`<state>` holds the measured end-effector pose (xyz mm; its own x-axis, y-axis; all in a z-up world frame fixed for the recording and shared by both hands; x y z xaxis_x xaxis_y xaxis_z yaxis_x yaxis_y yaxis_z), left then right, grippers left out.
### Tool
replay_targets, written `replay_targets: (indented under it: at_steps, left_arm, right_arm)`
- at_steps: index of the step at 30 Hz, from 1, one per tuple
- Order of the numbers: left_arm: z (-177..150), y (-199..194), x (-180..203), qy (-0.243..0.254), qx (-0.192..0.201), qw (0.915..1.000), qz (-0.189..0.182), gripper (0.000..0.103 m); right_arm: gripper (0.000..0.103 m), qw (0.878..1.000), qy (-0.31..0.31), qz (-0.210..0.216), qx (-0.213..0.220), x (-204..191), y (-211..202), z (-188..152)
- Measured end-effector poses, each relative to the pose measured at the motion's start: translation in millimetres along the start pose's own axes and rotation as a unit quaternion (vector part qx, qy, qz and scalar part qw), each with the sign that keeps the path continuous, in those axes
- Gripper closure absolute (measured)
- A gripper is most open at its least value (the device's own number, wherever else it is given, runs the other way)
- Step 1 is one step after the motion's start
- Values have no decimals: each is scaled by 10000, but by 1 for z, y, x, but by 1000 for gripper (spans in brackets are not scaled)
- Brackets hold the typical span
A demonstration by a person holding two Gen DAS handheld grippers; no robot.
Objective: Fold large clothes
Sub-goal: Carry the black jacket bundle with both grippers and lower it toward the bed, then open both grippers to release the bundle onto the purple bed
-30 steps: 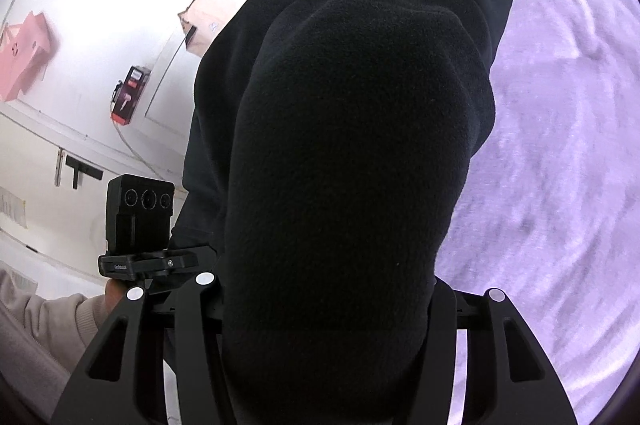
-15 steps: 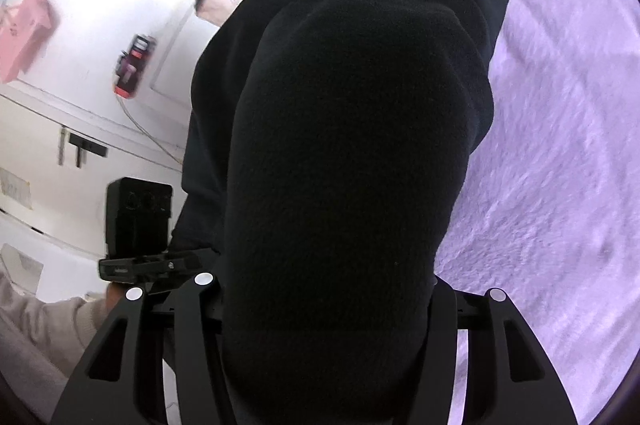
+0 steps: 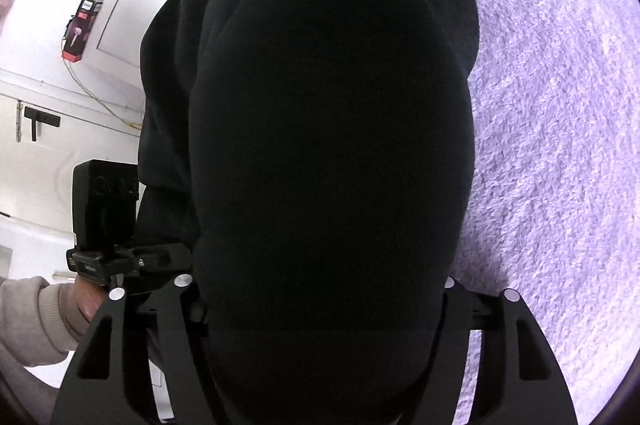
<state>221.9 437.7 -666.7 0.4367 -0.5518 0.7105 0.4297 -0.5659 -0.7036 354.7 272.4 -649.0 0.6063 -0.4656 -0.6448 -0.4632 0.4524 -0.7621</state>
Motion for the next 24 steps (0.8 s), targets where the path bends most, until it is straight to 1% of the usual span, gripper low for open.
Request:
replay_targets:
  at_steps: [2, 3, 5, 7, 9, 10, 11, 13, 15, 16, 17, 18, 19, 20, 21, 22, 23, 24]
  left_arm:
    - [0, -12, 5, 54, -16, 9999, 101, 25]
    - [-1, -17, 7, 74, 2, 9999, 126, 27]
    - [-1, -36, 11, 30, 128, 9998, 148, 28]
    - [0, -56, 11, -98, 359, 9991, 185, 28]
    - [0, -76, 13, -231, 516, 9977, 384, 28]
    - [0, -87, 19, -190, 598, 9958, 664, 28]
    - [-5, -93, 28, -66, 692, 9944, 796, 28]
    - [-1, -110, 60, 306, 960, 9893, 1050, 27]
    - [-3, -114, 83, 479, 1082, 9856, 1204, 25]
    - [-4, -112, 94, 574, 1101, 9825, 1385, 17]
    - [-5, -108, 103, 681, 1079, 9773, 1693, 13]
    - [-7, -95, 115, 792, 1039, 9715, 1976, 7]
    - [-8, -82, 122, 1018, 997, 9606, 2385, 6]
    - [-7, -72, 129, 1114, 972, 9528, 2651, 6]
    - [-10, -65, 127, 1178, 924, 9463, 2866, 6]
    - [-12, -58, 126, 1227, 874, 9422, 2994, 6]
    - [-16, -53, 122, 1238, 825, 9362, 3184, 6]
    - [-20, -49, 117, 1268, 812, 9272, 3428, 6]
  right_arm:
    - [34, 10000, 43, -38, -77, -7, -4, 0]
    - [34, 9999, 24, -72, -116, -10, -9, -2]
    - [34, 9998, 33, -128, -158, -10, -16, -3]
    - [34, 9996, 76, -179, -214, -9, -26, -6]
    - [34, 9992, 124, -254, -268, -7, -35, -10]
    - [34, 9988, 190, -292, -334, -7, -39, -12]
    - [34, 9984, 235, -360, -374, -6, -42, -13]
    - [33, 9975, 205, -541, -412, -8, -51, -15]
    - [21, 9964, 74, -771, -349, -12, -63, -16]
    - [8, 9959, 12, -885, -169, -14, -78, -14]
    - [5, 9951, -2, -984, 96, -13, -95, -12]
    - [5, 9929, -18, -1134, 368, -17, -111, -5]
    - [5, 9899, -96, -1268, 620, -22, -129, 3]
    - [5, 9866, -224, -1412, 789, -30, -141, 14]
    - [5, 9823, -375, -1596, 908, -37, -149, 24]
    - [5, 9784, -540, -1726, 1001, -44, -154, 33]
    - [5, 9747, -704, -1834, 1064, -55, -156, 44]
    - [5, 9709, -822, -1968, 1091, -61, -157, 52]
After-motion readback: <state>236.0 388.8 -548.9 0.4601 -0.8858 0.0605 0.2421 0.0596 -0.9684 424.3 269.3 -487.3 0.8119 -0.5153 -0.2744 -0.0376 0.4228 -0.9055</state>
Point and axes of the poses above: each gripper's, at about its wrist camera, not at the fingertips, and y roughly the way its jaws point, x to its right, z to its top, the point moved 9 cm from there along y, roughly the way its jaws point, and after that the axes turned 11 degrees about -x, right-handed, at the moved point
